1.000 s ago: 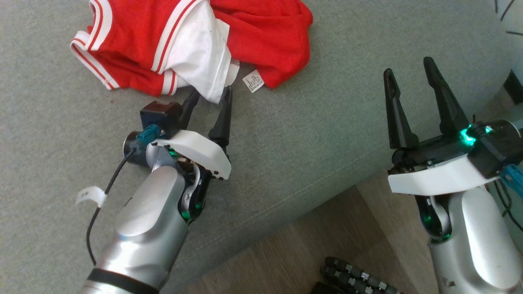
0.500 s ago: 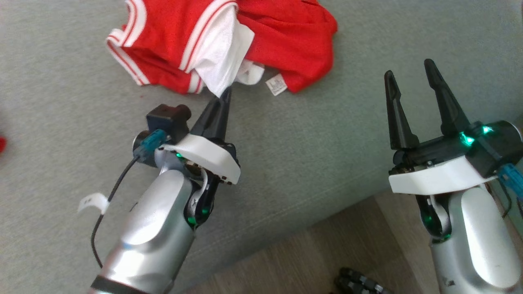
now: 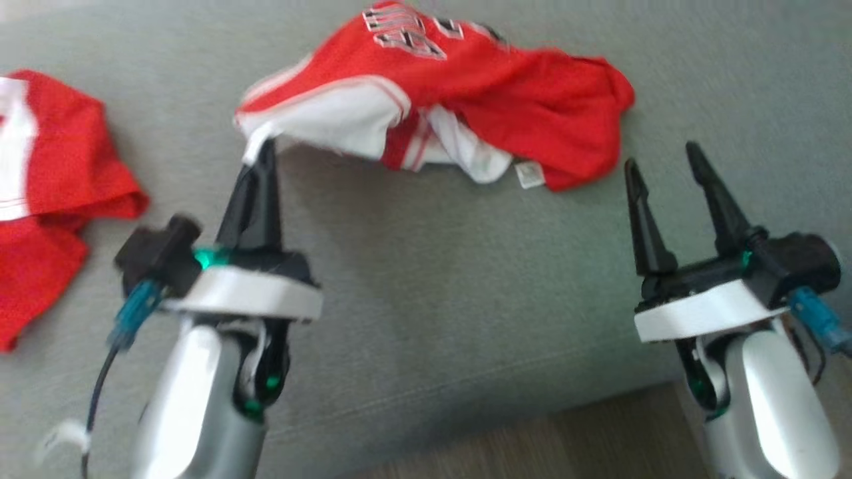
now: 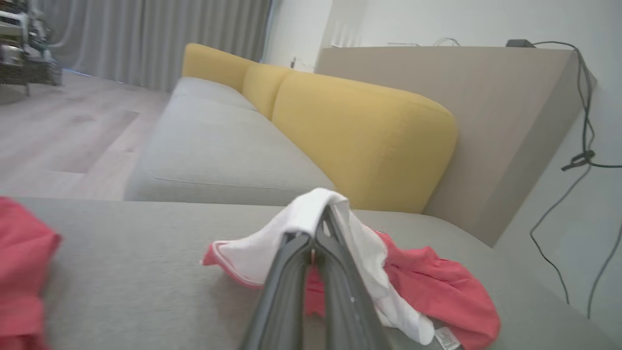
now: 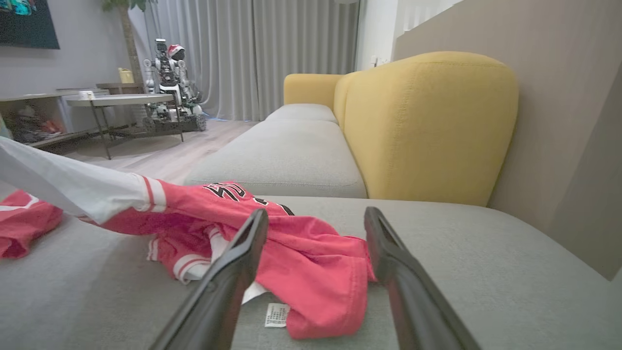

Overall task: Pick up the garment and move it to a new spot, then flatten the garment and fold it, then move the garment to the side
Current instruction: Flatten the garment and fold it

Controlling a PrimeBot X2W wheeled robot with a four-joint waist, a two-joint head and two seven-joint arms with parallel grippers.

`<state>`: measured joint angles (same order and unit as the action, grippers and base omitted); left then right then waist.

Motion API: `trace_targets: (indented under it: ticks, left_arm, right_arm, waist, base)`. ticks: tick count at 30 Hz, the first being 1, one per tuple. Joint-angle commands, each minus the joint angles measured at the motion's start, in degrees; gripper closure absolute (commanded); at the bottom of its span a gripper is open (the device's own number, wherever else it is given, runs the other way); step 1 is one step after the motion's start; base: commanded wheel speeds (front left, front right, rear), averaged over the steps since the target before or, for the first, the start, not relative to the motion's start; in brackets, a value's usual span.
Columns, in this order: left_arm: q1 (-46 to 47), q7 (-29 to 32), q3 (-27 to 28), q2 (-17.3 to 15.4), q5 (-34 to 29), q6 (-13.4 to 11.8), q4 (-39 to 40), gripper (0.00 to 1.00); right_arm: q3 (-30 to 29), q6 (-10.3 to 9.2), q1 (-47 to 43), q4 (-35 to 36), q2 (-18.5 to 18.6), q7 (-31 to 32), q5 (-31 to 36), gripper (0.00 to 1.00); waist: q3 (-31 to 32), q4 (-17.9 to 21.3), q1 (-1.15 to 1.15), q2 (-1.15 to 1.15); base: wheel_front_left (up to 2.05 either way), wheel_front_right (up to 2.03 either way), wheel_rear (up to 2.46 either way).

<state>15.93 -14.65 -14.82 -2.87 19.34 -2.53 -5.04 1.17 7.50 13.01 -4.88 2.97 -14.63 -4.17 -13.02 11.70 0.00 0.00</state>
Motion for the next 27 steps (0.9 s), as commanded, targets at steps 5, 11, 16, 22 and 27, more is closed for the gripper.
trace_targets:
  ticks: [5,11,16,22,27]
  left_arm:
    - [-3.9,-0.3,5.0,-0.4,-1.5,0.5,4.5,1.00]
    - [-10.0,-0.3,2.4,-1.4,-4.8,2.7,-1.1,1.00]
    - [-11.1,1.1,-0.6,-2.0,-7.0,2.9,-9.7,1.00]
    - [-8.8,0.2,-1.1,-1.1,-7.1,1.0,-13.8,0.00]
    - [-6.7,-0.3,1.4,-0.4,-5.9,-1.3,-9.2,0.00]
  right_arm:
    - [2.0,-0.01,-0.4,0.8,-0.1,-0.4,0.4,0.00]
    - [2.8,-0.01,-1.5,-0.2,-0.1,-0.4,0.8,0.00]
    - [2.8,-0.01,-1.6,-0.8,-0.1,-0.4,1.2,0.00]
    - [3.0,-0.01,-1.3,-1.2,-0.1,-0.4,1.6,0.00]
    - [2.4,-0.01,-1.2,-0.5,-0.1,-0.4,1.5,0.00]
  waist:
    - [4.4,-4.5,0.00,0.00]
    - [5.8,-5.9,0.00,0.00]
    - [6.2,-6.2,0.00,0.00]
    - [6.1,-6.1,0.00,0.00]
    - [5.7,-6.1,0.00,0.00]
  base:
    - [0.00,0.00,0.00]
    - [0.00,0.00,0.00]
    - [0.00,0.00,0.00]
    - [0.00,0.00,0.00]
    - [0.00,0.00,0.00]
